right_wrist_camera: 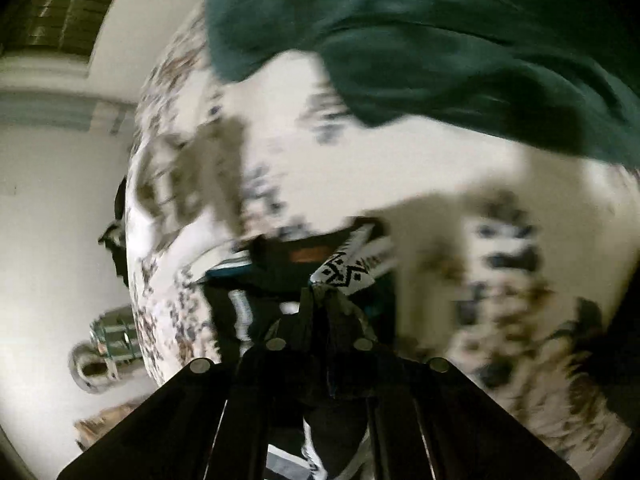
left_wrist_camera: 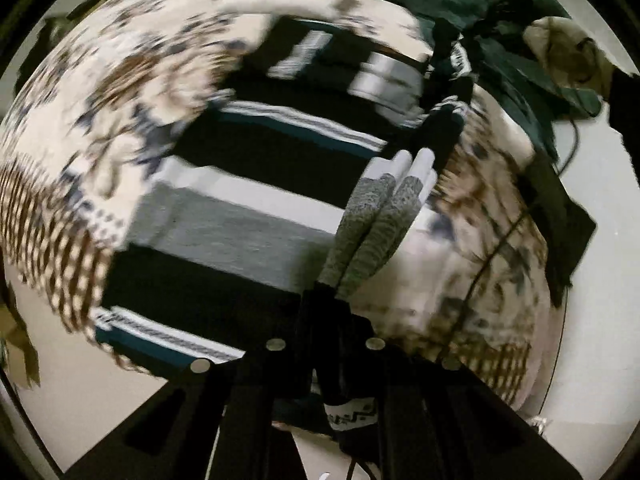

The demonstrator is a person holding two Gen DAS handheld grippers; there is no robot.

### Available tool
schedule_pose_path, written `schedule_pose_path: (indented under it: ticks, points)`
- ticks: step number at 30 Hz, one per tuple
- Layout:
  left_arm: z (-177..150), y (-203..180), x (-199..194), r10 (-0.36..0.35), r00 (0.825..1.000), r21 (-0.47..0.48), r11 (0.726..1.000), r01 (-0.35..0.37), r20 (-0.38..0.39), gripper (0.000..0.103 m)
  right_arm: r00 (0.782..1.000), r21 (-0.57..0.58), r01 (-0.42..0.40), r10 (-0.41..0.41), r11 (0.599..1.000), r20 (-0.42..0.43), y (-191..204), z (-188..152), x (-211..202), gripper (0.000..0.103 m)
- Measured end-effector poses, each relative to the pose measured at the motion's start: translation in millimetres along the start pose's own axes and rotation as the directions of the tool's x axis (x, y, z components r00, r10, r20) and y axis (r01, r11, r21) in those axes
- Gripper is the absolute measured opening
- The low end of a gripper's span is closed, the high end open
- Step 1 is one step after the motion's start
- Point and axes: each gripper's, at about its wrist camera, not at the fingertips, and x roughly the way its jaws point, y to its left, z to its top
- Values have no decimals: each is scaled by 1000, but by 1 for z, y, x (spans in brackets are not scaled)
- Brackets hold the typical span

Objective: Fold small clothes

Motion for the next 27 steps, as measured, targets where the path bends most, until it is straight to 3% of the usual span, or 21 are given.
schedule_pose_path:
  ticks: [4,8,13,17,19,21,22,23,26,27]
  points:
    - [9,61,-2,-3,1000,-107,994,5,17,7,998,-115,52,-54,992,-18,99,-11,45,4]
    - [9,125,17,-22,1000,-204,979,19,-10,7,990,-202,128,-138,971,-36,190,-26,122,4]
    - [7,179,41,-72,995,-277,959,52,-62,7,964,-252,245,-263,936,-41,251,-47,211,4]
    - [8,210,59,-110,985,-297,953,67,-132,15,946,-264,288,-317,920,-73,268,-57,263,6]
    - [6,230,63,-132,977,-314,946,74,-167,17,947,-256,255,-295,932,-130,268,-66,272,22]
    - [4,252,60,-164,971,-335,937,98,-175,35,954,-286,199,-252,937,-162,268,-88,260,58]
    - [4,259,57,-189,967,-348,930,120,-172,43,957,-313,186,-244,931,-159,268,-102,250,61]
    - [4,268,52,-211,964,-360,922,141,-162,60,958,-347,183,-246,920,-149,266,-120,235,61]
    - [10,277,45,-288,947,-358,907,223,-140,64,955,-398,175,-254,901,-154,245,-183,193,61]
    - [13,274,46,-288,945,-340,914,223,-156,64,950,-393,183,-264,901,-164,233,-203,182,61]
